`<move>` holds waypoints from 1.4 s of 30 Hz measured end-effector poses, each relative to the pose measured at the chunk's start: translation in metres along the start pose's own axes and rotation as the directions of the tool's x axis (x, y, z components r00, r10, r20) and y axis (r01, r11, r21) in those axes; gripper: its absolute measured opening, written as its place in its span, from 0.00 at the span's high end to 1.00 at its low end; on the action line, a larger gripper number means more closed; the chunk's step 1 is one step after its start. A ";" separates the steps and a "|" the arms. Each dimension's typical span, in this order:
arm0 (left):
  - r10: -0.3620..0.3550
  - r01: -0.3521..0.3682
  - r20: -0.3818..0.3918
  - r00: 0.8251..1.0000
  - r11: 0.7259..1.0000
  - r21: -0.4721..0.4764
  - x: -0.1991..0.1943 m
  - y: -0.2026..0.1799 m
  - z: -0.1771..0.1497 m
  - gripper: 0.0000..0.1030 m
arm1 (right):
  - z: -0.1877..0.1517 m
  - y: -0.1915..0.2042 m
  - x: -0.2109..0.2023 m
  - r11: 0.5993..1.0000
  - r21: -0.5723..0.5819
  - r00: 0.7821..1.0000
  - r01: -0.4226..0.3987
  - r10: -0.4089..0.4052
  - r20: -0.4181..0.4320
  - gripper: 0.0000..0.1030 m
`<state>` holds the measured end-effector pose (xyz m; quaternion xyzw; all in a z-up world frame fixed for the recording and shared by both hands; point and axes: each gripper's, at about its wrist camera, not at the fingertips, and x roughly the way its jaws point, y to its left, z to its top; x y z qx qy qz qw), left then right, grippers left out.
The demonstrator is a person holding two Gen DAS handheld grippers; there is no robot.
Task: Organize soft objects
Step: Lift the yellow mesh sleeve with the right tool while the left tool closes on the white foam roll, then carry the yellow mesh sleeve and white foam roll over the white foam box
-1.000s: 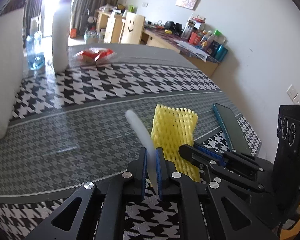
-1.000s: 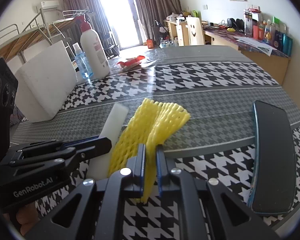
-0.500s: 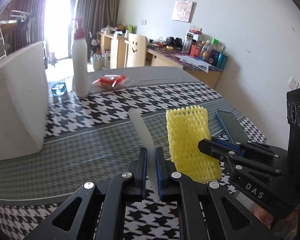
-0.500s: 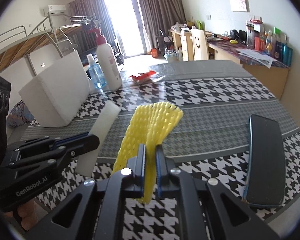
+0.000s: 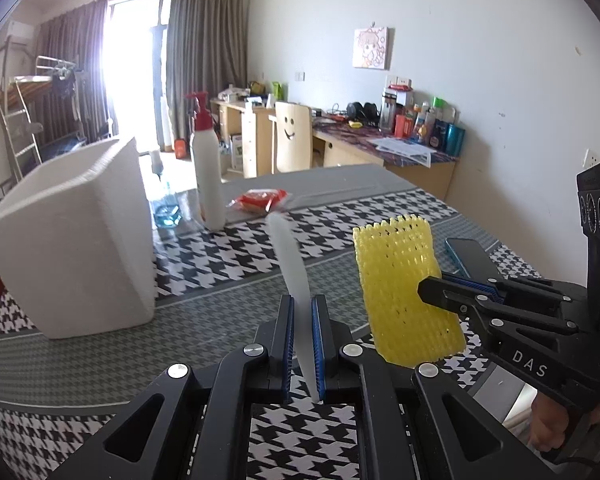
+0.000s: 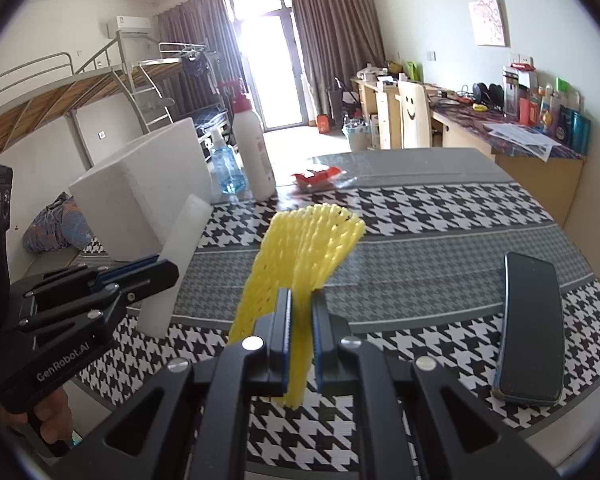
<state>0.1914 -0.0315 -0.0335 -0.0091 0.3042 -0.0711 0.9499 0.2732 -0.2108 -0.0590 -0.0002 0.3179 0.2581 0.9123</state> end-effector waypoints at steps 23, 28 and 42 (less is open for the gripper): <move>0.072 -0.076 0.119 0.990 0.997 0.025 -0.035 0.023 0.020 0.91 | 0.031 0.031 -0.010 0.996 -0.080 0.997 -0.026 0.032 0.075 0.88; 0.090 -0.094 0.142 0.986 0.995 0.022 -0.039 0.027 0.027 0.91 | 0.038 0.036 -0.013 0.995 -0.092 0.995 -0.028 0.037 0.093 0.88; 0.105 -0.115 0.203 0.973 0.993 0.038 -0.059 0.038 0.042 0.91 | 0.060 0.056 -0.018 0.990 -0.137 0.991 -0.019 0.037 0.131 0.88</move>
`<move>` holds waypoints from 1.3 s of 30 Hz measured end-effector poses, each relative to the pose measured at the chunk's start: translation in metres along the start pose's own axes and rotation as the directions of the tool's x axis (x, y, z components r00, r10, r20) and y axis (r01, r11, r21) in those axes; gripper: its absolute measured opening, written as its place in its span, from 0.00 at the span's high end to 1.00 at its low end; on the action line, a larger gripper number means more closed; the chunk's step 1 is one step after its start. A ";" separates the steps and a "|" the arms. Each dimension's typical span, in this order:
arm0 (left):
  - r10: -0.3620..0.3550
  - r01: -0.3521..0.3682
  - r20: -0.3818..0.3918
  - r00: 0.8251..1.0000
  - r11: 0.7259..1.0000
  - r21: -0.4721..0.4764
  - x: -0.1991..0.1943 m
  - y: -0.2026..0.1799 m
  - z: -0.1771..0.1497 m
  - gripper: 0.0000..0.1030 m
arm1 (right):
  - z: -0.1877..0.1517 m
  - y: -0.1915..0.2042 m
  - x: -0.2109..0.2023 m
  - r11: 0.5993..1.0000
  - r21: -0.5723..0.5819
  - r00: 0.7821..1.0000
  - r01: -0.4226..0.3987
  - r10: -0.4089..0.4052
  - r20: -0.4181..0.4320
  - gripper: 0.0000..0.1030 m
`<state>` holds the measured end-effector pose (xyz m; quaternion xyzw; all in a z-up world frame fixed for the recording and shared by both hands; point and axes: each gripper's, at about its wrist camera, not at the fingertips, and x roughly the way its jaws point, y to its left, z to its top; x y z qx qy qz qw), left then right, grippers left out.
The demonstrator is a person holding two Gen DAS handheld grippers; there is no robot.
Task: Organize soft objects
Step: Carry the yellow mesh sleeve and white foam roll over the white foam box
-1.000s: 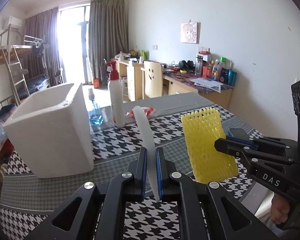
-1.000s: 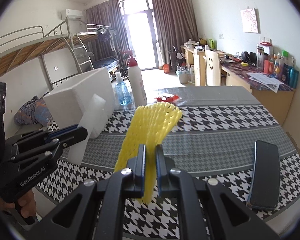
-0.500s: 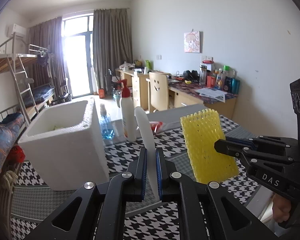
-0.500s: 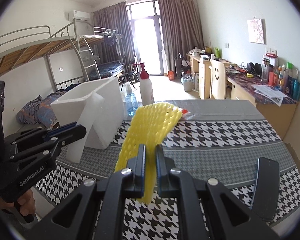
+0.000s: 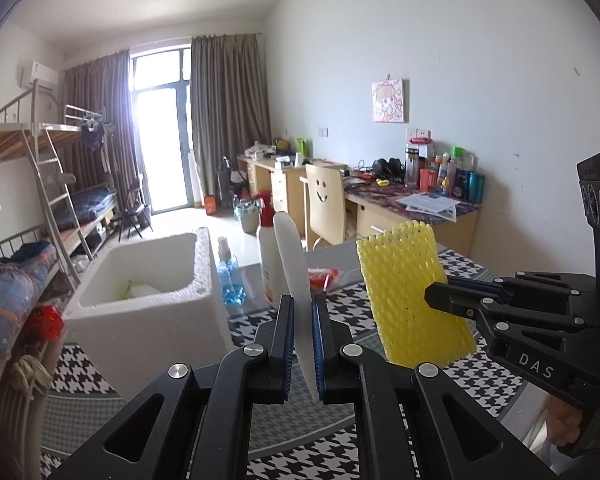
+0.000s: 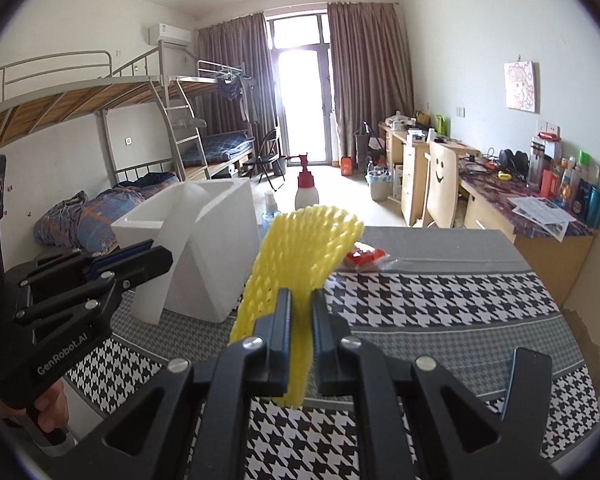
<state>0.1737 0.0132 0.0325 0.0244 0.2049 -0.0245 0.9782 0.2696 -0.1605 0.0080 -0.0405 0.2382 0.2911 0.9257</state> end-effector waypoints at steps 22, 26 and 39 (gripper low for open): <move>0.059 -0.059 0.034 0.998 0.998 0.001 0.004 0.028 0.022 0.91 | 0.036 0.023 0.016 0.998 -0.057 1.000 -0.004 0.005 0.031 0.88; 0.071 -0.071 0.039 0.997 0.997 -0.004 0.007 0.035 0.028 0.91 | 0.041 0.026 0.020 0.998 -0.064 1.000 -0.009 0.011 0.029 0.88; 0.106 -0.105 0.024 0.994 0.994 -0.037 0.020 0.056 0.038 0.91 | 0.060 0.035 0.040 0.996 -0.086 1.000 -0.021 0.023 0.016 0.88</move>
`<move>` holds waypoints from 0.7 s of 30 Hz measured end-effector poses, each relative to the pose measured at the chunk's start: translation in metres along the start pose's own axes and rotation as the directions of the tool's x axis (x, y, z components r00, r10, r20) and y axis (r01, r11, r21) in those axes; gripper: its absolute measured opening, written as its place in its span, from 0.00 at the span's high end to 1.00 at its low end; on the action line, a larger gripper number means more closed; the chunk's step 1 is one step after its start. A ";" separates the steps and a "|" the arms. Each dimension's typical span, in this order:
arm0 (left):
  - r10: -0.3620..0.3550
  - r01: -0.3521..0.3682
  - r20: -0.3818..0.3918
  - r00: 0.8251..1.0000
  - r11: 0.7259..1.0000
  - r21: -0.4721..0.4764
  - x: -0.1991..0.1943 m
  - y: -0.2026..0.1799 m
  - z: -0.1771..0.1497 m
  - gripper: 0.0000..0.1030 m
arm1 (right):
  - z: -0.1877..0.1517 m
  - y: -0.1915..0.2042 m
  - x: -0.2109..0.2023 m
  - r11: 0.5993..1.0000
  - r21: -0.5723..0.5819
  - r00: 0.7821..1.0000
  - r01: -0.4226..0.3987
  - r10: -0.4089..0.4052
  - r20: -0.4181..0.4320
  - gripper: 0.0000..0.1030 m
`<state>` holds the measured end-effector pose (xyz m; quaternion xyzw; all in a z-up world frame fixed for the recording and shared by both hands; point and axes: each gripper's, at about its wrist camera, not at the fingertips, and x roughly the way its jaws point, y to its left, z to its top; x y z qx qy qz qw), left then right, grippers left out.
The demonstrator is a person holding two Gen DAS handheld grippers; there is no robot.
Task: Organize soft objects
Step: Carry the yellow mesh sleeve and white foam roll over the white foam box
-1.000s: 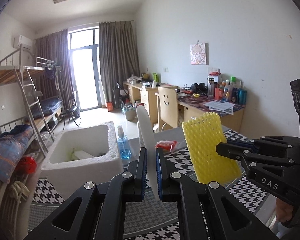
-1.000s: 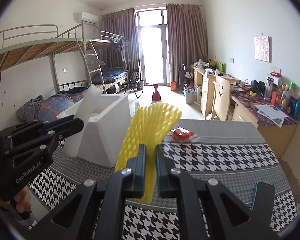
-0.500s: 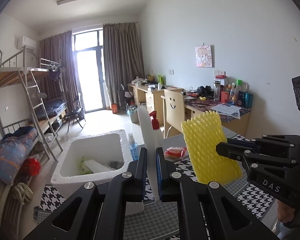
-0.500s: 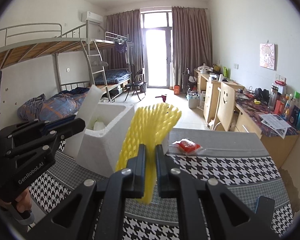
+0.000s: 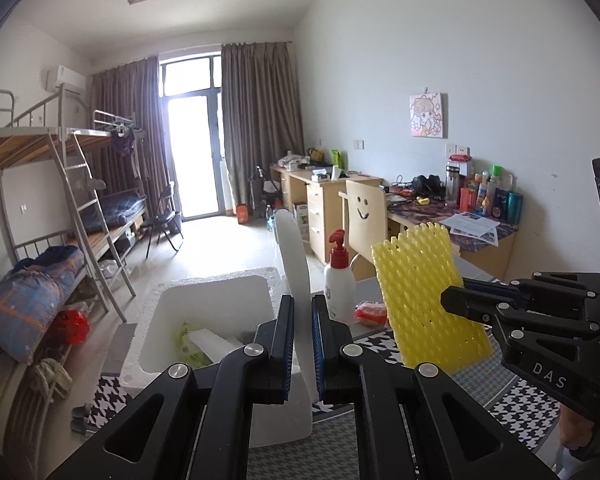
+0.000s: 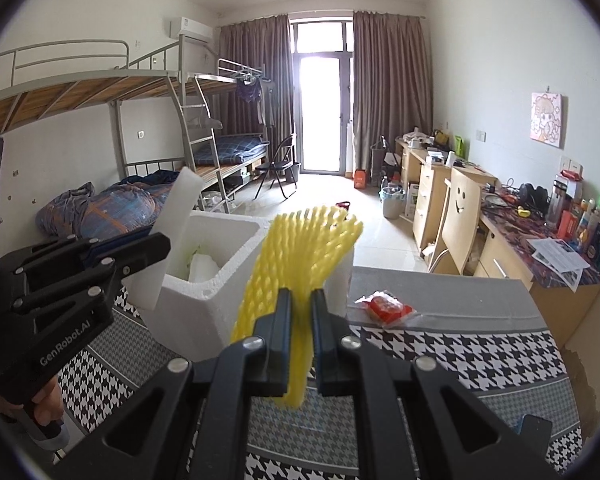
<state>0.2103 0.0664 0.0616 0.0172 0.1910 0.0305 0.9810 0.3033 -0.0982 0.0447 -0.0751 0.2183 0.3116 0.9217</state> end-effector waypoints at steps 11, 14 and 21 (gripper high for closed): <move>0.039 -0.040 -0.025 0.999 0.998 -0.043 0.011 0.023 0.007 0.91 | 0.011 0.001 0.018 1.000 -0.004 0.999 -0.028 0.028 -0.023 0.88; 0.052 -0.053 -0.036 0.998 0.997 -0.052 0.016 0.030 0.006 0.91 | 0.013 0.003 0.024 0.999 -0.010 0.999 -0.031 0.031 -0.028 0.88; 0.070 -0.074 -0.061 0.996 0.994 -0.076 0.030 0.045 0.007 0.91 | 0.024 0.013 0.034 0.998 -0.029 0.998 -0.048 0.047 -0.032 0.88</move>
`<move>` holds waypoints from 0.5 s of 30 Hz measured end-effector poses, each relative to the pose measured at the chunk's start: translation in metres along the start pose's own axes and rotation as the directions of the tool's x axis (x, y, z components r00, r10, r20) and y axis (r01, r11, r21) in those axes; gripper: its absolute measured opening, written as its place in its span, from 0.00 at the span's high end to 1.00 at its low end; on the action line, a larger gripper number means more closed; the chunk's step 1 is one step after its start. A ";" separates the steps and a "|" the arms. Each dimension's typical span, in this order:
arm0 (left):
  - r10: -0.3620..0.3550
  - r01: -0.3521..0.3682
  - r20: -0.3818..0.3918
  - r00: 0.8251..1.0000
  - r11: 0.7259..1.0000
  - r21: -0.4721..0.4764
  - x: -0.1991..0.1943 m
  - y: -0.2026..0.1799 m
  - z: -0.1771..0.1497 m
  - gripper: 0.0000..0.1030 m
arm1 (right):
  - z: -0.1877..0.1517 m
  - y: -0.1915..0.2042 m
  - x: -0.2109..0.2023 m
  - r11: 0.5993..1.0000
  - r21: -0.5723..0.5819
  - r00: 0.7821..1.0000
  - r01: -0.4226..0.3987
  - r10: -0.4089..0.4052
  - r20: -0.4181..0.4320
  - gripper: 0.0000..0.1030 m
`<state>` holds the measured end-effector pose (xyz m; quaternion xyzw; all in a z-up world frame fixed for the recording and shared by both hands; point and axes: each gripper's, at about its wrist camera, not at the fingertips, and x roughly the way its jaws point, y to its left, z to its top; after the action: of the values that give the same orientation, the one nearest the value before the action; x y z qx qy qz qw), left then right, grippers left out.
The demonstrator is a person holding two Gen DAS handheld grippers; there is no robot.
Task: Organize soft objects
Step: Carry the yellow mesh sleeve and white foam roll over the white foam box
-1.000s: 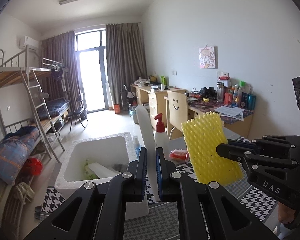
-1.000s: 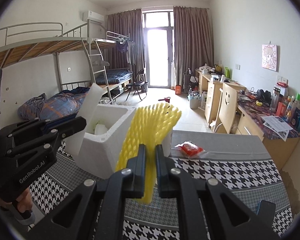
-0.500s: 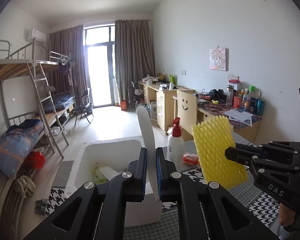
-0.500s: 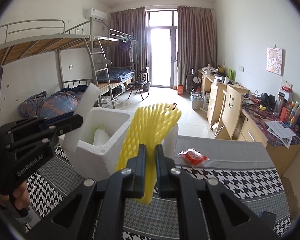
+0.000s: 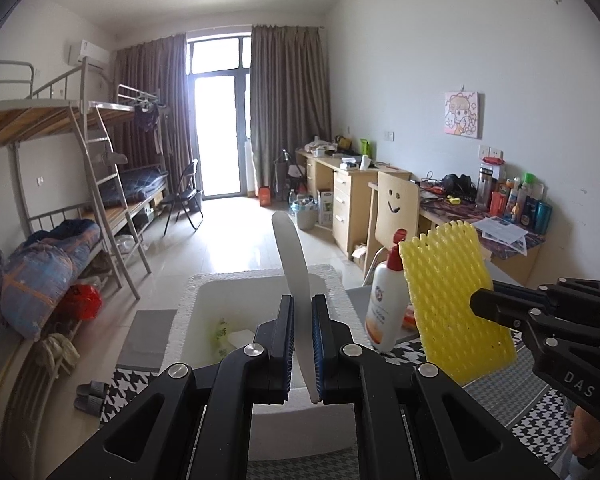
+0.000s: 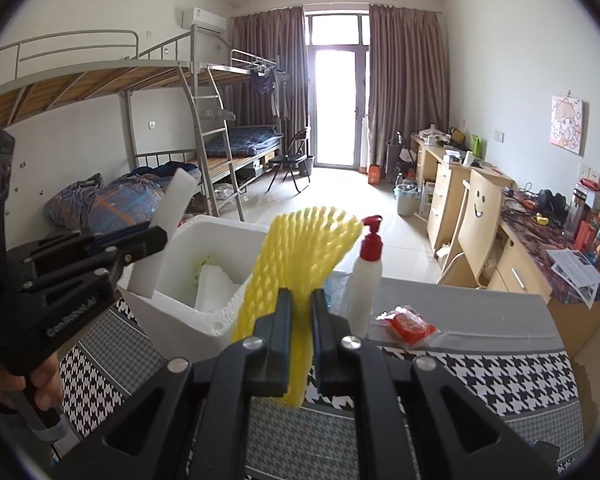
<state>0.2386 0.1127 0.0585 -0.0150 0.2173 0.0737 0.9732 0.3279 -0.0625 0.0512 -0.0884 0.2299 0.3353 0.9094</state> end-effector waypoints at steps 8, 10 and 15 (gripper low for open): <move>0.011 -0.012 -0.043 0.999 1.000 -0.028 0.021 0.016 -0.003 0.91 | 0.008 0.009 0.007 1.000 -0.014 1.000 -0.008 0.008 -0.001 0.88; 0.016 -0.017 -0.051 0.999 0.999 -0.028 0.025 0.017 -0.004 0.91 | 0.008 0.010 0.010 1.000 -0.017 1.000 -0.008 0.008 -0.004 0.88; -0.003 0.002 -0.081 0.997 1.000 -0.023 0.036 0.020 -0.004 0.89 | 0.010 0.012 0.014 1.000 -0.019 1.000 -0.010 0.010 -0.001 0.88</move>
<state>0.2663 0.1370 0.0391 -0.0292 0.2559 0.0743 0.9634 0.3325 -0.0421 0.0535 -0.0960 0.2275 0.3421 0.9066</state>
